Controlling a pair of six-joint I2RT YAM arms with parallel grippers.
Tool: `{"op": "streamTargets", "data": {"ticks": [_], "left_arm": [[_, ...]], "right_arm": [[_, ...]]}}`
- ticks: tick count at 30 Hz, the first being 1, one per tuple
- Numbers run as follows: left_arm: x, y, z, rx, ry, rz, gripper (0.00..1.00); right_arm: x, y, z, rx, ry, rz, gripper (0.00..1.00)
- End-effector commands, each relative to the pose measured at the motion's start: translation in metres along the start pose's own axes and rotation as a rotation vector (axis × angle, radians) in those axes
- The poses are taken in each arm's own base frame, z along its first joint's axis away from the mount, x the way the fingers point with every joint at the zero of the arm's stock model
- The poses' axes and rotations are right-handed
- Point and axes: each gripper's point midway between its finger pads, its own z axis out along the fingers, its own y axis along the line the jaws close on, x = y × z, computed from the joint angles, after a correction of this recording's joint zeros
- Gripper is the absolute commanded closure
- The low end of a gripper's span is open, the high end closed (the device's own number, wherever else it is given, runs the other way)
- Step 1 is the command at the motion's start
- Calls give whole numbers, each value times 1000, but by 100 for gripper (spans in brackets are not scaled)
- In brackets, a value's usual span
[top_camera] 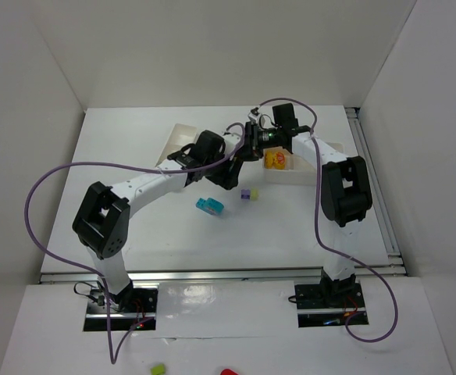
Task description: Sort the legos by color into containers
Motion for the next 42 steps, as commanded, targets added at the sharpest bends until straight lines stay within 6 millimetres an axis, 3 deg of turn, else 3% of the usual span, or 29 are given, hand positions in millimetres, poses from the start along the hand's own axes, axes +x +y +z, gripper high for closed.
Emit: {"op": "streamTargets", "data": {"ticks": [1,4,9,12,17,22,26,30,32,35,40,42], "left_arm": [[-33,5,-12,-43,-89,34,22],[-42,6,-15,-53,-108,58,20],[-48,-2,-10,-2,-118,62,29],[-47,-7,-6,28,-117,55,39],[-38,-8,-4,36,-99,53,65],[-22,-2,-5,4,-64,47,66],[-20,5,-5,-13,-56,29,68],[-11,18,-8,-50,-23,1,52],[-13,21,-16,-56,-24,-15,35],[-4,30,-23,-89,-4,-35,21],[9,25,-27,-69,27,-39,11],[6,22,-30,-58,17,-50,12]], "right_arm": [[3,7,4,-36,17,-22,70],[3,7,4,-36,17,-22,70],[3,11,2,-38,14,-30,70],[5,9,3,-36,17,-22,70],[5,9,3,-36,17,-22,70],[2,7,-1,-26,-2,-27,70],[-8,6,-4,-10,-24,-31,70],[-21,-6,-7,77,-81,-35,70],[-27,-13,-13,119,-104,-23,70],[-45,-17,-21,229,-176,-47,70],[-69,-33,-39,391,-305,-42,70],[-78,-38,-48,461,-358,-45,70]]}}
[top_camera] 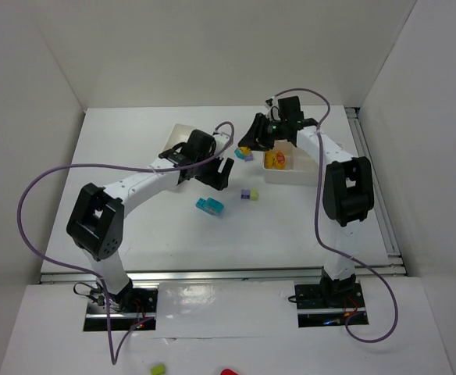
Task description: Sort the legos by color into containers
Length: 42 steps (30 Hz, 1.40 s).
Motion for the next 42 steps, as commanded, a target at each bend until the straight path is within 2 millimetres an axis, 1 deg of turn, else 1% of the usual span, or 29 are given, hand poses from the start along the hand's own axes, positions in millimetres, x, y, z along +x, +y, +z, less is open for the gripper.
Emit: {"op": "streamTargets", "data": {"ticks": [1,2,3,4,5,6,7,9,10,11,13,14,15,16,17,18,19,20,21,22,23,26,28,29,31,34,38,39,42], "left_arm": [[-7,-4,-18,19,-33,-26,13],[-3,-4,-17,19,-24,-27,15],[-3,-7,-17,31,-23,-41,17],[-3,-5,-17,41,-23,-69,22],[-1,3,-14,39,-13,-100,22],[2,-4,-11,74,1,-112,24],[-7,-2,-12,87,-15,-143,24],[-5,-1,-4,122,12,-184,27],[-7,-6,-4,176,25,-208,28],[-18,-12,-5,210,7,-203,28],[-26,-17,-5,265,1,-206,28],[-33,-26,-9,321,-16,-197,28],[-40,-30,-12,350,-35,-179,27],[-43,-33,-13,373,-47,-164,22],[-51,-34,-21,374,-80,-134,20],[-58,-40,-25,385,-113,-96,18],[-64,-38,-29,371,-138,-73,16],[-65,-43,-31,367,-152,-26,12],[-72,-48,-36,366,-172,5,12],[-72,-46,-35,356,-175,16,11],[-77,-51,-38,363,-189,38,11],[-81,-49,-33,353,-192,50,11],[-86,-49,-35,353,-204,53,11],[-84,-49,-31,353,-195,50,11],[-92,-54,-33,360,-211,62,12],[-92,-61,-29,360,-206,71,12],[-98,-65,-33,381,-222,69,16],[-95,-64,-28,381,-212,66,16],[-98,-66,-31,393,-220,70,24]], "right_arm": [[-32,-4,-23,162,-146,-28,70],[-34,-8,-25,197,-155,-20,70],[-41,-12,-34,236,-186,-28,70],[-48,-22,-42,313,-227,-36,70],[-51,-24,-48,349,-245,-33,70],[-53,-27,-53,380,-264,-49,70],[-62,-28,-66,411,-309,-64,70],[-57,-34,-73,422,-308,-51,70],[-60,-29,-79,397,-309,-60,70],[-56,-29,-76,379,-293,-58,70],[-48,-31,-75,324,-253,-51,70],[-38,-15,-67,210,-199,-75,70],[-36,-6,-68,144,-176,-79,70],[-25,-1,-65,90,-130,-83,70],[-16,9,-64,-7,-76,-80,70],[-9,14,-63,-57,-41,-92,70],[-1,19,-63,-101,-8,-86,70],[6,31,-64,-187,35,-92,70],[12,33,-65,-221,58,-88,70],[17,33,-62,-250,79,-73,70],[20,39,-62,-278,93,-86,70],[31,48,-63,-328,136,-74,70],[36,52,-60,-352,161,-70,70],[39,54,-59,-356,169,-74,70],[44,53,-55,-353,187,-62,70],[49,58,-49,-352,200,-70,70],[52,54,-43,-330,205,-44,70],[51,54,-42,-334,198,-55,70],[48,56,-42,-338,191,-50,70]]}}
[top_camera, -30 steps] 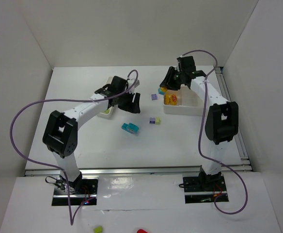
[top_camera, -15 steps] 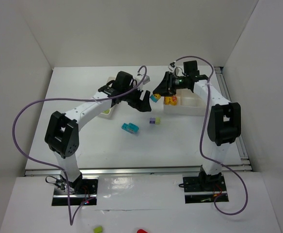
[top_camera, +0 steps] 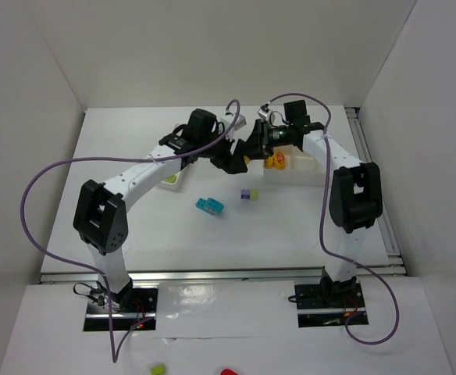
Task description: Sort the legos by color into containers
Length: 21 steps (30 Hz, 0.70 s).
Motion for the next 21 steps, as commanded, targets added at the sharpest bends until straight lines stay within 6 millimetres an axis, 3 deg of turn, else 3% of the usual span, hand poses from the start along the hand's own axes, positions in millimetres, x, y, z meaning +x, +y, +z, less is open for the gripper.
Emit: {"op": "streamTargets", "data": {"ticks": [1,3,10,13,14,17,21], "left_arm": [[-21,-8,-1,35,-54,44,26],[-17,-7,0,35,-46,40,31],[-6,-3,0,10,-21,26,35],[-13,-4,-1,11,-39,35,49],[-13,-4,-1,11,-39,35,70],[-18,0,-4,4,-51,35,100],[-15,-1,-3,38,-44,17,100]], "right_arm": [[-5,6,3,-25,-16,-27,70],[-7,7,3,-28,-20,-26,70],[-6,5,4,-28,-20,-17,70],[-6,5,4,-28,-20,-17,70],[-4,5,3,-26,-16,-9,70],[-3,7,2,-26,-16,-10,65],[2,3,2,-14,-14,-6,55]]}}
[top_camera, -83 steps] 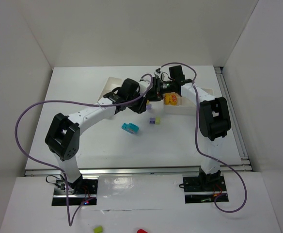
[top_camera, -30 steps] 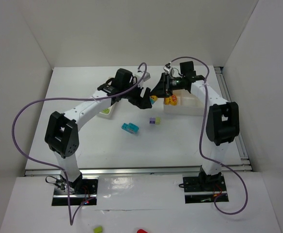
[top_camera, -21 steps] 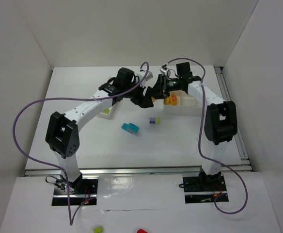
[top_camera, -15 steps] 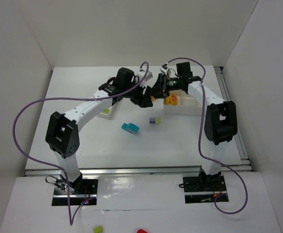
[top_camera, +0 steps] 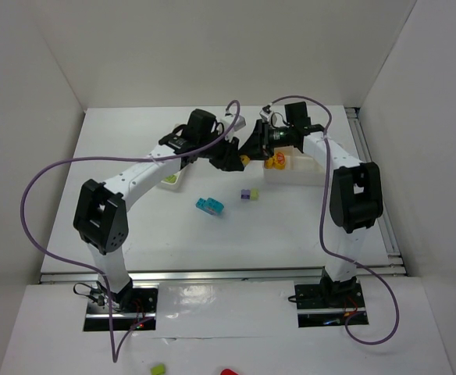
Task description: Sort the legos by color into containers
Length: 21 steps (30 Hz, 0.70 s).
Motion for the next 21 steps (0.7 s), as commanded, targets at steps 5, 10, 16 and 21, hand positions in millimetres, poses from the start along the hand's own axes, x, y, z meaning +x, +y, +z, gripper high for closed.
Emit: {"op": "streamTargets", "data": {"ticks": [5,10,16,21], "left_arm": [[-14,-1,-3,43,-46,-8,100],[-14,8,-8,27,-51,-10,100],[-10,11,-9,29,-46,-19,100],[-3,15,-14,12,-34,-32,100]], "right_arm": [[9,6,-2,0,14,-39,37],[14,1,-4,27,17,-50,39],[14,3,-5,24,12,-49,73],[-12,-6,-33,112,-106,-60,85]]}}
